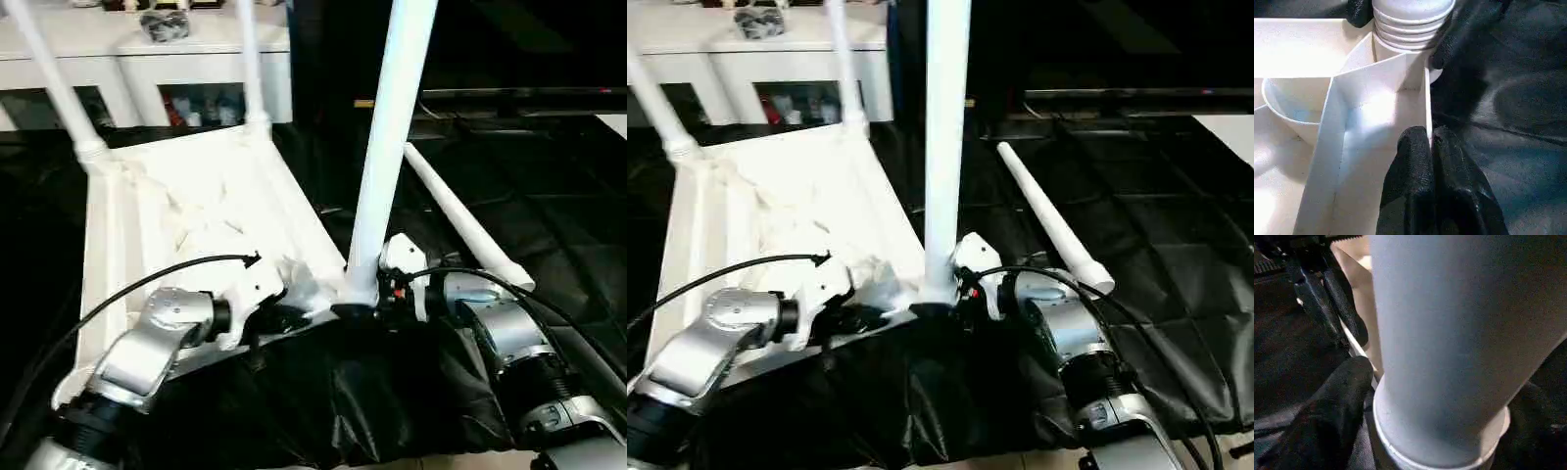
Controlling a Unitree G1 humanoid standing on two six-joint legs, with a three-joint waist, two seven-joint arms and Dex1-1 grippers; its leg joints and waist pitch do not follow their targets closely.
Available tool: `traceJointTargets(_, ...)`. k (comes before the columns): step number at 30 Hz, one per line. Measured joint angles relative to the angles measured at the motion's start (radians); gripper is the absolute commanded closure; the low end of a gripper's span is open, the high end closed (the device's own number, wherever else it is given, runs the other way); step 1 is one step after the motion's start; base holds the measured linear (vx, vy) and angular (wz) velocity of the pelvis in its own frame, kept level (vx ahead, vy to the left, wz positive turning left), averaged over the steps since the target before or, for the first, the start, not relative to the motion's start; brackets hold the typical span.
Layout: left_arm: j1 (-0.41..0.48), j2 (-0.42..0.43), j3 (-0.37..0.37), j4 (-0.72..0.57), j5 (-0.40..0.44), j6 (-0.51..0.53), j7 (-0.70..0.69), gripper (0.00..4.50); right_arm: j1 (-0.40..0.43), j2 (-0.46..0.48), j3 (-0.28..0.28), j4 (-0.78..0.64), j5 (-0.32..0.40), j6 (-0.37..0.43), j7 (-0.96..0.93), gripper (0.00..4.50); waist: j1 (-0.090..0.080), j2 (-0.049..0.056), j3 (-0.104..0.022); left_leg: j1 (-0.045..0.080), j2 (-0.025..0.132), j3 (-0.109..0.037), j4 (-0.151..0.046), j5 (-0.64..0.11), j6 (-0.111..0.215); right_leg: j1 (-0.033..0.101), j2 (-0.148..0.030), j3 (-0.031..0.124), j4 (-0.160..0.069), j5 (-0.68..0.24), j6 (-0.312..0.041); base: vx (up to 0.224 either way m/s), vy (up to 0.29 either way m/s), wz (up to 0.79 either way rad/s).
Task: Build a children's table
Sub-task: Rotate leg to tighten
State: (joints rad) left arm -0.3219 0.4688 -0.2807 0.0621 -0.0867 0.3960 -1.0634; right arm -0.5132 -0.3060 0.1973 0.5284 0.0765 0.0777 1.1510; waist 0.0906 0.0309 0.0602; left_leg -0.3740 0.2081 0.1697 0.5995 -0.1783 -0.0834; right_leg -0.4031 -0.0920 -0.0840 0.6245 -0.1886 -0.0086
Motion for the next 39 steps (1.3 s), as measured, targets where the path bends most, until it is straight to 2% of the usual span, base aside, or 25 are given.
traceJointTargets(3,0.002,0.006,-0.002,0.0,-0.004,0.0,-0.008,4.5,0.0,-0.003,0.002,0.0,0.001,0.002,0.012,1.38,0.0,0.0,0.0,0.0,0.0,0.0,0.0,0.0,0.0,0.0,0.0,0.0,0.0,0.0,0.0,0.0,0.0,0.0)
traceJointTargets(6,0.002,0.012,-0.003,0.0,-0.007,0.0,-0.017,4.5,0.003,-0.004,0.006,-0.006,0.002,0.006,0.014,1.43,0.0,0.0,0.0,0.0,0.0,0.0,0.0,0.0,0.0,0.0,0.0,0.0,0.0,0.0,0.0,0.0,0.0,0.0)
traceJointTargets(7,0.002,0.012,-0.003,0.0,-0.007,0.0,-0.017,4.5,0.004,-0.004,0.006,-0.006,0.004,0.007,0.014,1.63,0.0,0.0,0.0,0.0,0.0,0.0,0.0,0.0,0.0,0.0,0.0,0.0,0.0,0.0,0.0,0.0,0.0,0.0)
traceJointTargets(13,0.001,-0.019,-0.003,0.012,0.005,-0.003,0.028,4.5,0.019,0.015,-0.011,-0.005,0.003,0.008,-0.032,1.76,-0.001,-0.001,0.0,0.0,0.0,0.0,0.0,0.0,0.0,0.001,0.0,0.001,0.0,0.0,0.0,0.0,0.0,0.0)
traceJointTargets(16,-0.011,-0.085,0.005,0.054,0.049,-0.001,0.145,4.5,0.02,0.087,-0.057,0.041,-0.026,0.006,-0.217,1.76,-0.006,-0.003,0.0,0.002,0.0,0.0,0.0,0.0,0.0,0.001,0.0,0.001,0.002,0.0,0.0,0.0,0.0,0.0)
traceJointTargets(19,-0.036,-0.134,0.009,0.074,0.078,0.028,0.233,4.5,0.001,0.161,-0.094,0.084,-0.041,0.007,-0.41,1.76,-0.03,-0.005,0.0,0.004,0.0,-0.001,0.0,0.0,-0.001,0.001,0.0,0.002,0.002,0.0,0.0,0.0,0.0,0.0)
traceJointTargets(23,-0.04,-0.192,0.022,0.074,0.087,0.073,0.324,4.5,-0.016,0.221,-0.124,0.121,-0.053,-0.001,-0.565,1.77,-0.045,-0.005,0.0,0.004,0.0,-0.001,0.0,0.0,-0.001,0.0,0.001,0.002,0.002,0.001,0.0,0.0,0.0,0.0)
traceJointTargets(25,-0.042,-0.239,0.04,0.074,0.092,0.108,0.381,4.5,-0.035,0.245,-0.132,0.154,-0.07,-0.023,-0.645,1.77,-0.048,-0.005,0.0,0.004,0.0,-0.001,-0.001,0.0,-0.001,0.0,0.0,0.002,0.002,0.0,0.0,0.0,0.0,0.0)
traceJointTargets(28,-0.046,-0.26,0.04,0.071,0.098,0.122,0.409,4.5,-0.039,0.257,-0.136,0.17,-0.083,-0.053,-0.693,1.77,-0.047,-0.004,0.0,0.002,0.0,-0.001,-0.001,0.0,-0.001,0.0,0.001,0.002,-0.001,0.0,0.001,0.0,0.0,0.0)
traceJointTargets(30,-0.046,-0.267,0.038,0.067,0.106,0.126,0.415,4.5,-0.039,0.257,-0.146,0.178,-0.079,-0.068,-0.689,1.21,-0.046,-0.004,-0.001,0.001,0.0,-0.001,-0.002,0.0,0.0,0.0,0.001,0.002,-0.002,0.0,0.001,0.0,0.0,0.0)
traceJointTargets(33,-0.046,-0.268,0.03,0.06,0.109,0.126,0.419,4.5,-0.036,0.257,-0.161,0.177,-0.051,-0.067,-0.66,1.04,-0.044,-0.004,0.0,0.001,-0.001,0.0,-0.002,0.0,0.0,0.0,0.0,0.002,-0.003,0.0,0.001,0.0,0.0,0.0)
traceJointTargets(39,-0.046,-0.281,0.025,0.049,0.111,0.145,0.425,4.5,-0.012,0.217,-0.149,0.138,-0.048,-0.067,-0.594,0.57,-0.039,-0.003,0.0,0.0,-0.001,0.0,-0.002,0.0,0.0,0.0,0.001,0.002,-0.004,0.0,0.001,0.0,0.0,0.0)
